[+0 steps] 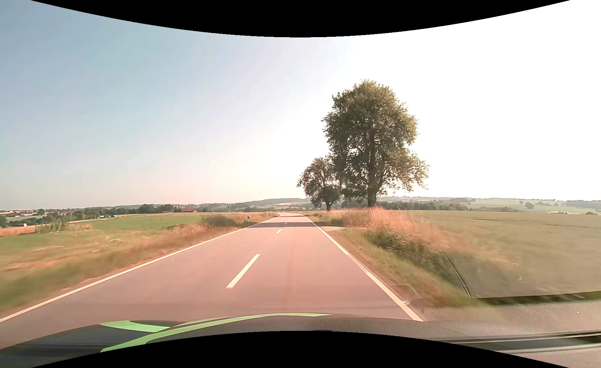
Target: Follow the waypoints while adhering to traffic rules and regulations
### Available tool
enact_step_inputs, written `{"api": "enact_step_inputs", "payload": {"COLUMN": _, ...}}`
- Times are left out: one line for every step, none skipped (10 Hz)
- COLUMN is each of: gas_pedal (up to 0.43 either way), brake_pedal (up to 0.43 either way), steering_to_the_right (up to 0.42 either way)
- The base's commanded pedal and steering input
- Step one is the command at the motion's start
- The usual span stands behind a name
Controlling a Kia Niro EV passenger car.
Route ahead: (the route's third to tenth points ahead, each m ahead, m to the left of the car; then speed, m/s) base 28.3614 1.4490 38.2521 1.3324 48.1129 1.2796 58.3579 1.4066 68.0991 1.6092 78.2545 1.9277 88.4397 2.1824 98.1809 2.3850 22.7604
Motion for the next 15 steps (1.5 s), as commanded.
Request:
{"api": "enact_step_inputs", "payload": {"gas_pedal": 0.13, "brake_pedal": 0.0, "steering_to_the_right": -0.005}}
{"api": "enact_step_inputs", "payload": {"gas_pedal": 0.13, "brake_pedal": 0.0, "steering_to_the_right": -0.005}}
{"api": "enact_step_inputs", "payload": {"gas_pedal": 0.118, "brake_pedal": 0.0, "steering_to_the_right": -0.005}}
{"api": "enact_step_inputs", "payload": {"gas_pedal": 0.11, "brake_pedal": 0.0, "steering_to_the_right": -0.005}}
{"api": "enact_step_inputs", "payload": {"gas_pedal": 0.098, "brake_pedal": 0.0, "steering_to_the_right": -0.005}}
{"api": "enact_step_inputs", "payload": {"gas_pedal": 0.087, "brake_pedal": 0.0, "steering_to_the_right": -0.003}}
{"api": "enact_step_inputs", "payload": {"gas_pedal": 0.087, "brake_pedal": 0.0, "steering_to_the_right": -0.001}}
{"api": "enact_step_inputs", "payload": {"gas_pedal": 0.087, "brake_pedal": 0.0, "steering_to_the_right": -0.001}}
{"api": "enact_step_inputs", "payload": {"gas_pedal": 0.087, "brake_pedal": 0.0, "steering_to_the_right": -0.001}}
{"api": "enact_step_inputs", "payload": {"gas_pedal": 0.079, "brake_pedal": 0.0, "steering_to_the_right": -0.001}}
{"api": "enact_step_inputs", "payload": {"gas_pedal": 0.079, "brake_pedal": 0.0, "steering_to_the_right": -0.001}}
{"api": "enact_step_inputs", "payload": {"gas_pedal": 0.039, "brake_pedal": 0.0, "steering_to_the_right": -0.001}}
{"api": "enact_step_inputs", "payload": {"gas_pedal": 0.0, "brake_pedal": 0.0, "steering_to_the_right": -0.002}}
{"api": "enact_step_inputs", "payload": {"gas_pedal": 0.0, "brake_pedal": 0.0, "steering_to_the_right": -0.002}}
{"api": "enact_step_inputs", "payload": {"gas_pedal": 0.0, "brake_pedal": 0.0, "steering_to_the_right": -0.002}}
